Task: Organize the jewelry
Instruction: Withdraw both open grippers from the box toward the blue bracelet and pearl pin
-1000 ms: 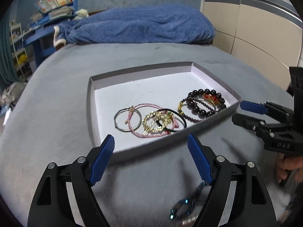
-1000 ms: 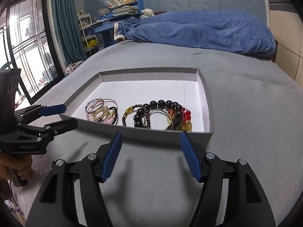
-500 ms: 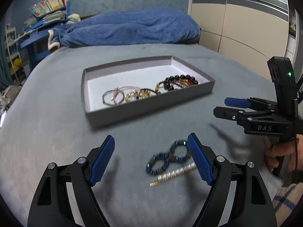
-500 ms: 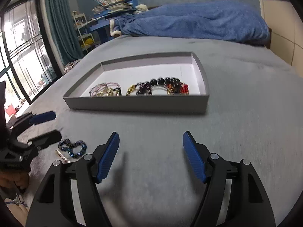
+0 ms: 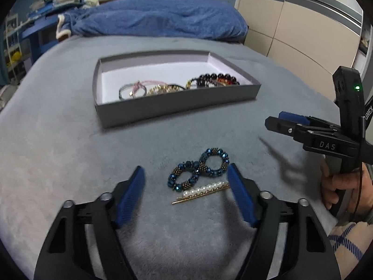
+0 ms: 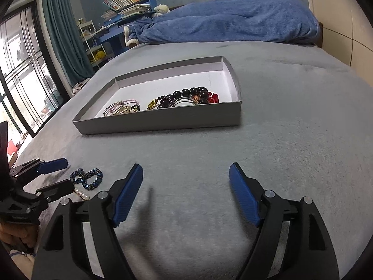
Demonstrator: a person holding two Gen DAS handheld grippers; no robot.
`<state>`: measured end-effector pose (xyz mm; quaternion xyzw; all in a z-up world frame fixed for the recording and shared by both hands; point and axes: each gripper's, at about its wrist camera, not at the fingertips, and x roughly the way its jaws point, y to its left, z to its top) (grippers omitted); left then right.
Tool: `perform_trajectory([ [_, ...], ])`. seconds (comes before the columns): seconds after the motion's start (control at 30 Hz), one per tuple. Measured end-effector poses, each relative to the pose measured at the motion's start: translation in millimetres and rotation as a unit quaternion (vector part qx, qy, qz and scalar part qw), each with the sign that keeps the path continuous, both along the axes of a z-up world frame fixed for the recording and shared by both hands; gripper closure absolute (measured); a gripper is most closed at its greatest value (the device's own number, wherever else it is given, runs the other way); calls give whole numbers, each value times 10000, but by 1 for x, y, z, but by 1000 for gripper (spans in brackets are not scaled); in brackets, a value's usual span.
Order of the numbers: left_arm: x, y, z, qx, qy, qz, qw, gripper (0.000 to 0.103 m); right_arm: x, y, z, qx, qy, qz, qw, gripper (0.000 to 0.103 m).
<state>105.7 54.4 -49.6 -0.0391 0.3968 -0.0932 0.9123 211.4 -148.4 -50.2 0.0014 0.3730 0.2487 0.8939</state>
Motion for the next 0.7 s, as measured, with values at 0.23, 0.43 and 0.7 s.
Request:
perform_trajectory([
  [0.23, 1, 2, -5, -85, 123, 34, 9999, 72, -7, 12, 2, -94, -102, 302, 9994, 27],
  [0.43, -1, 21, -6, -455, 99, 407, 9981, 95, -23, 35, 4, -276, -181, 952, 9949, 27],
  [0.7, -17, 54, -1, -841, -220, 1310, 9876, 95, -44, 74, 0, -467, -21, 2046, 9777, 29],
])
